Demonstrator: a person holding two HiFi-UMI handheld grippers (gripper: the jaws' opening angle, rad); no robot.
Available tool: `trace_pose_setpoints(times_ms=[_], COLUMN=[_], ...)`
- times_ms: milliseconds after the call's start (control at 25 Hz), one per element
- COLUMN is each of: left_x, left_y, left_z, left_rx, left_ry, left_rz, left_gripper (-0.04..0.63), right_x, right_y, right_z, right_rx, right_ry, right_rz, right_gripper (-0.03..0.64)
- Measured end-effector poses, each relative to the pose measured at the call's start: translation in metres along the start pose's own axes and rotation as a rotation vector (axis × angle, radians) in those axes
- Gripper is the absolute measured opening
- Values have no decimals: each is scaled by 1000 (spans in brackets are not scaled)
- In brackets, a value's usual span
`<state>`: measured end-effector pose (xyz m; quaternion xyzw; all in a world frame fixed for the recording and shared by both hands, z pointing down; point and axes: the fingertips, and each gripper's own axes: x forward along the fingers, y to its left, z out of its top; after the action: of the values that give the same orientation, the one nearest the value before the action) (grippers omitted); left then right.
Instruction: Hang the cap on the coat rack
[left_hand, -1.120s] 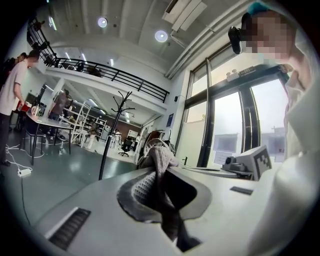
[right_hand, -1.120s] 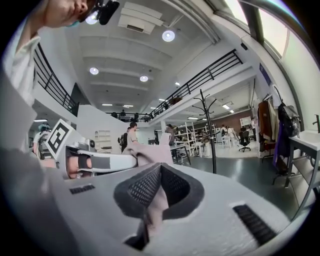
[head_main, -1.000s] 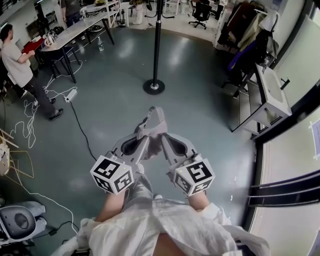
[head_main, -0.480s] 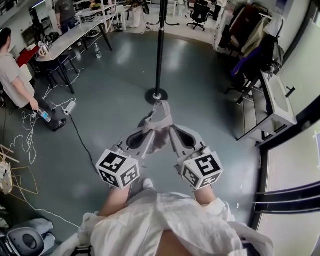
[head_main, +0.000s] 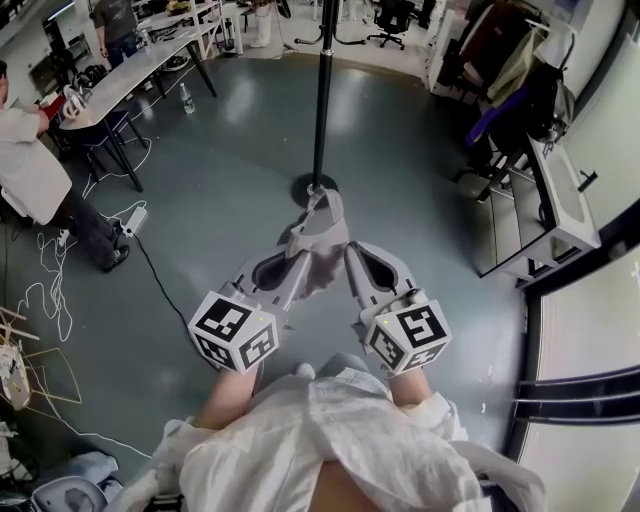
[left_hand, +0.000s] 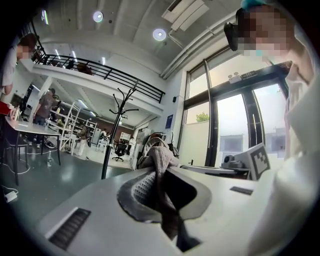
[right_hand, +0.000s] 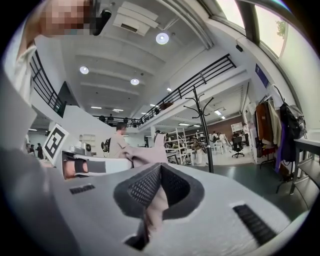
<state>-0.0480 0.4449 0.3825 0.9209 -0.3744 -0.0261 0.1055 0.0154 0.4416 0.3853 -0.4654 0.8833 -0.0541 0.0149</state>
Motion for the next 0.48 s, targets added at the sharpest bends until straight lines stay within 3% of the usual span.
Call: trace_pose_setpoints(times_ms=[240,480], left_x=[12,30], left_y=[31,68], left_z=[-11,-11], left_rx=[-55,-53], left_ry=[19,21], left_rz=[24,43], left_gripper=[27,28], right_x=[27,62], right_y=[-15,-31], right_z=[-7,-13], right_rx=[21,28], right_ry=[5,5], right_rz=[-12,-3], right_gripper=[3,3])
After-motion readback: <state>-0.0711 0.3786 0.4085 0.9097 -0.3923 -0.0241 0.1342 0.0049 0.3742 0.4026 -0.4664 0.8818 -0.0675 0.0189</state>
